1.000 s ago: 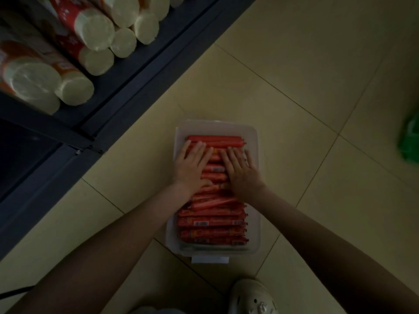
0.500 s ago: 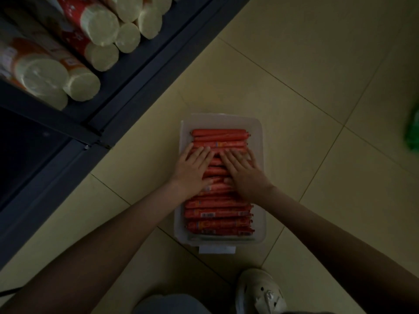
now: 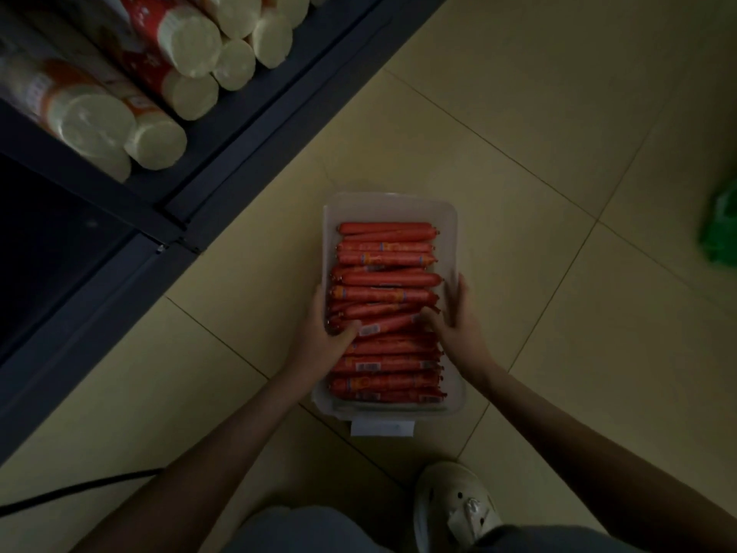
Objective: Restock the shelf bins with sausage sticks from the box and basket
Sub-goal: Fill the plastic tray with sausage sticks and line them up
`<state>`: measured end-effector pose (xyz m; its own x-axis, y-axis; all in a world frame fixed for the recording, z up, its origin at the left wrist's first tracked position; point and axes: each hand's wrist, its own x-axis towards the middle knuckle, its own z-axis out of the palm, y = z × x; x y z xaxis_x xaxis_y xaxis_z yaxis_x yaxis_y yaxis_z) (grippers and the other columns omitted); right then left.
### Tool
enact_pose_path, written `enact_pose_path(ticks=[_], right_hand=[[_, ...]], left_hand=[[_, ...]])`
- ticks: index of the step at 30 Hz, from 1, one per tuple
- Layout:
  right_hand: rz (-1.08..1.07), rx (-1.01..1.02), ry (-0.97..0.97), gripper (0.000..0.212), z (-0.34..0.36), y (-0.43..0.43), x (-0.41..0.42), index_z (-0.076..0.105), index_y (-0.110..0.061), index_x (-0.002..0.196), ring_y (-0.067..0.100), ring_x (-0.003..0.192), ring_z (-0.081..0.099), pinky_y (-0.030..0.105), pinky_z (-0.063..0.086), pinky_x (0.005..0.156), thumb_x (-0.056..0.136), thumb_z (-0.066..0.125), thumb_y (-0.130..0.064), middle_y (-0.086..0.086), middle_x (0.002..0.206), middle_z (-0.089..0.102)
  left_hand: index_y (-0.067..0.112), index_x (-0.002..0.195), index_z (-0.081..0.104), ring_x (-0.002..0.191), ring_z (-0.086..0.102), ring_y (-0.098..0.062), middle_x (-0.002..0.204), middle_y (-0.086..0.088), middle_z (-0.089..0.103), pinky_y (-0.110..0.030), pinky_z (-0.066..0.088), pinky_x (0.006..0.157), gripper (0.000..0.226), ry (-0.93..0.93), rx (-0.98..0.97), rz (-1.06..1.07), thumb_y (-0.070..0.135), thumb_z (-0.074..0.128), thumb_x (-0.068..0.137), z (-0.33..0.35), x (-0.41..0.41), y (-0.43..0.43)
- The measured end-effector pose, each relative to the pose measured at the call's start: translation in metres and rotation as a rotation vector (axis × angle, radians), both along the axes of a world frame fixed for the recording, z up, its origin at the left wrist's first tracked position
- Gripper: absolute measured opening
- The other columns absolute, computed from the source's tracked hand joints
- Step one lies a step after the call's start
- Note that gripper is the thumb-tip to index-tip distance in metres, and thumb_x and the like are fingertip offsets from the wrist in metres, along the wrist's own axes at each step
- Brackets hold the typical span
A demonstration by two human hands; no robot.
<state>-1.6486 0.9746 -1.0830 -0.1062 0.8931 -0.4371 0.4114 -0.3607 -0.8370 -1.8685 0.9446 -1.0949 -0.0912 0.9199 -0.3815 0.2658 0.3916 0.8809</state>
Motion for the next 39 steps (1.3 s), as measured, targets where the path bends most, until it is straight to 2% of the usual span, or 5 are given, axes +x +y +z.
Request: enact_pose_path(ticks=[18, 25, 30, 33, 39], right_hand=[[0.012, -0.025, 0.155, 0.074, 0.073, 0.015, -0.024, 0.024, -0.032, 0.145, 0.019, 0.13, 0.045, 0.054, 0.043, 0.1, 0.086, 0.067, -0.024, -0.002, 0.141, 0.045], [0.05, 0.044, 0.161, 0.055, 0.25, 0.026, -0.038, 0.019, -0.028, 0.147, 0.005, 0.137, 0.032, 0.04, 0.031, 0.113, 0.1, 0.039, -0.007, -0.012, 0.149, 0.032], [0.023, 0.004, 0.283, 0.043, 0.42, 0.013, -0.045, 0.026, -0.029, 0.138, -0.021, 0.11, 0.046, 0.007, 0.043, 0.085, 0.102, 0.035, -0.008, -0.032, 0.121, 0.046], [-0.042, 0.009, 0.317, 0.041, 0.517, -0.006, -0.046, 0.025, -0.033, 0.133, -0.033, 0.079, 0.047, -0.004, 0.039, 0.065, 0.101, 0.038, -0.01, -0.034, 0.104, 0.042], [0.041, 0.008, 0.36, 0.046, 0.691, -0.048, -0.045, 0.03, -0.024, 0.142, -0.024, 0.087, 0.054, 0.0, 0.043, 0.067, 0.101, 0.036, -0.005, -0.027, 0.109, 0.051]], left_hand=[[0.049, 0.124, 0.037, 0.11, 0.056, 0.006, 0.119, 0.024, 0.056, -0.015, 0.048, 0.083, 0.058, -0.278, -0.094, 0.032, 0.021, 0.069, 0.084, 0.078, -0.015, 0.018], [0.027, 0.147, 0.025, 0.123, 0.048, 0.001, 0.135, 0.018, 0.048, -0.028, 0.047, 0.097, 0.066, -0.263, -0.067, 0.103, 0.023, 0.058, 0.09, 0.253, -0.027, 0.01], [0.03, 0.148, 0.024, 0.13, 0.045, -0.01, 0.143, 0.014, 0.044, -0.05, 0.043, 0.101, 0.069, -0.257, 0.005, 0.09, 0.037, 0.058, 0.089, 0.418, -0.029, -0.009], [0.033, 0.149, 0.022, 0.129, 0.044, -0.005, 0.138, 0.026, 0.045, -0.049, 0.041, 0.104, 0.066, -0.25, 0.02, 0.111, 0.027, 0.056, 0.092, 0.515, -0.028, -0.029], [0.051, 0.14, 0.024, 0.12, 0.047, 0.009, 0.13, 0.036, 0.045, -0.035, 0.044, 0.1, 0.056, -0.243, 0.077, 0.159, 0.033, 0.052, 0.095, 0.696, -0.024, -0.095]])
